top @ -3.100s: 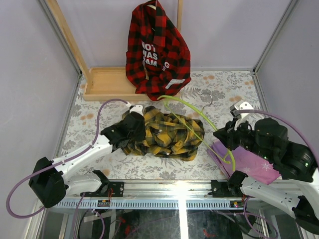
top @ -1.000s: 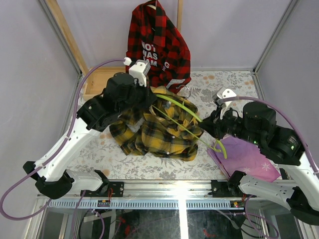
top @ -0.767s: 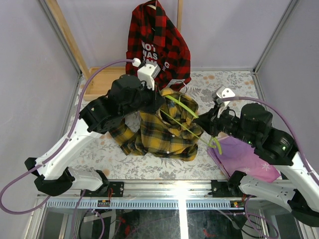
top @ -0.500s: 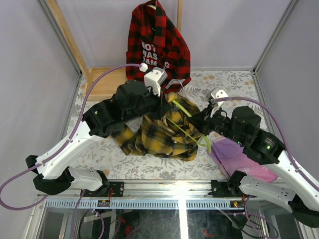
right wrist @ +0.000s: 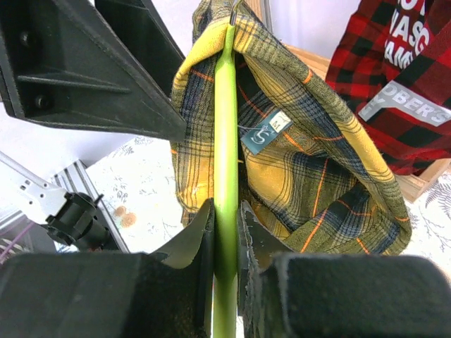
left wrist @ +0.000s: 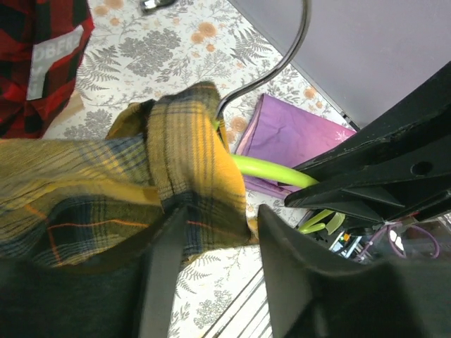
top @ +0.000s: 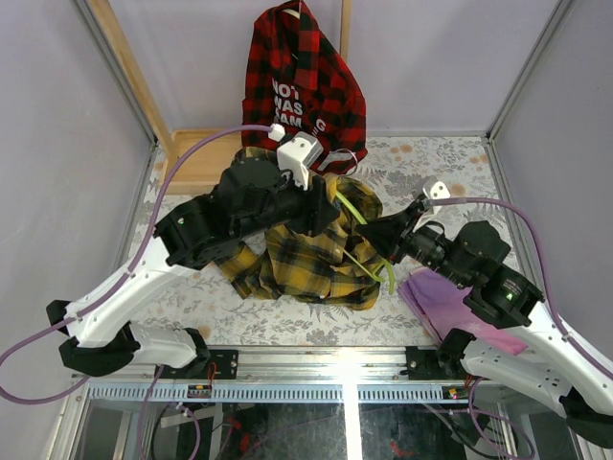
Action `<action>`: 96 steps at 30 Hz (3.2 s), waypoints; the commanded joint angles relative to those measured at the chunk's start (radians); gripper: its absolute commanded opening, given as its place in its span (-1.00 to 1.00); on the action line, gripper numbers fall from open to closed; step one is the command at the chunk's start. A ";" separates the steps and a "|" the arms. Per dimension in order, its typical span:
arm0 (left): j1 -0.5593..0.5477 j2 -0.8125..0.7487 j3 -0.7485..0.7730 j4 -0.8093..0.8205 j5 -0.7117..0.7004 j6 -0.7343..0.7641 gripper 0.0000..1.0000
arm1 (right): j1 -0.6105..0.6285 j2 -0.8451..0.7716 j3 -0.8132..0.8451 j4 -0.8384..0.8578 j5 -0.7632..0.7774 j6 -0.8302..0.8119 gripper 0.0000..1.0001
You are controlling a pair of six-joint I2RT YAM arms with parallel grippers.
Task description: Place the shirt on the hanger
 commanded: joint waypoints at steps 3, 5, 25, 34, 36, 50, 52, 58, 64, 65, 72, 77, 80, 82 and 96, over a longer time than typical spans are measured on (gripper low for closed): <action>-0.007 -0.131 0.019 0.034 -0.110 0.120 0.22 | 0.003 -0.057 0.002 0.233 -0.012 0.040 -1.00; -0.007 -0.170 0.020 0.035 -0.121 0.158 0.34 | 0.002 -0.074 0.004 0.230 -0.010 0.035 -1.00; -0.007 -0.313 -0.073 0.013 -0.075 0.484 0.50 | 0.002 -0.253 0.091 -0.098 -0.112 0.017 -1.00; -0.007 -0.481 -0.300 0.107 -0.248 0.442 0.53 | 0.002 -0.308 0.239 -0.261 -0.106 0.006 -1.00; -0.007 -0.492 -0.333 0.109 -0.274 0.450 0.52 | 0.002 -0.314 0.272 -0.287 -0.119 0.006 -1.00; -0.008 -0.449 -0.464 0.275 -0.306 0.466 0.16 | 0.003 -0.346 0.334 -0.318 -0.160 0.030 -1.00; -0.007 -0.411 -0.439 0.259 -0.372 0.465 -0.20 | 0.002 -0.343 0.344 -0.333 -0.162 0.023 -1.00; -0.005 -0.360 -0.345 0.247 -0.496 0.532 -1.00 | 0.003 -0.352 0.367 -0.383 -0.144 0.005 -1.00; 0.003 -0.339 -0.239 0.269 -0.542 0.634 -1.00 | 0.002 -0.373 0.367 -0.406 -0.131 0.001 -1.00; 0.004 -0.329 -0.216 0.265 -0.541 0.648 -1.00 | 0.003 -0.375 0.365 -0.409 -0.132 0.000 -1.00; 0.011 -0.250 -0.035 0.236 -0.518 0.713 -1.00 | 0.003 -0.374 0.362 -0.428 -0.168 -0.003 -1.00; 0.054 -0.192 0.053 0.198 -0.500 0.732 -1.00 | 0.003 -0.369 0.359 -0.426 -0.200 0.003 -1.00; 0.111 -0.143 0.106 0.140 -0.446 0.708 -1.00 | 0.003 -0.361 0.359 -0.423 -0.225 0.003 -1.00; 0.147 -0.119 0.119 0.123 -0.441 0.688 -1.00 | 0.004 -0.362 0.359 -0.415 -0.237 0.004 -1.00; 0.219 -0.188 -0.038 0.095 -0.176 0.525 0.15 | 0.002 -0.391 0.268 -0.255 -0.148 0.028 -1.00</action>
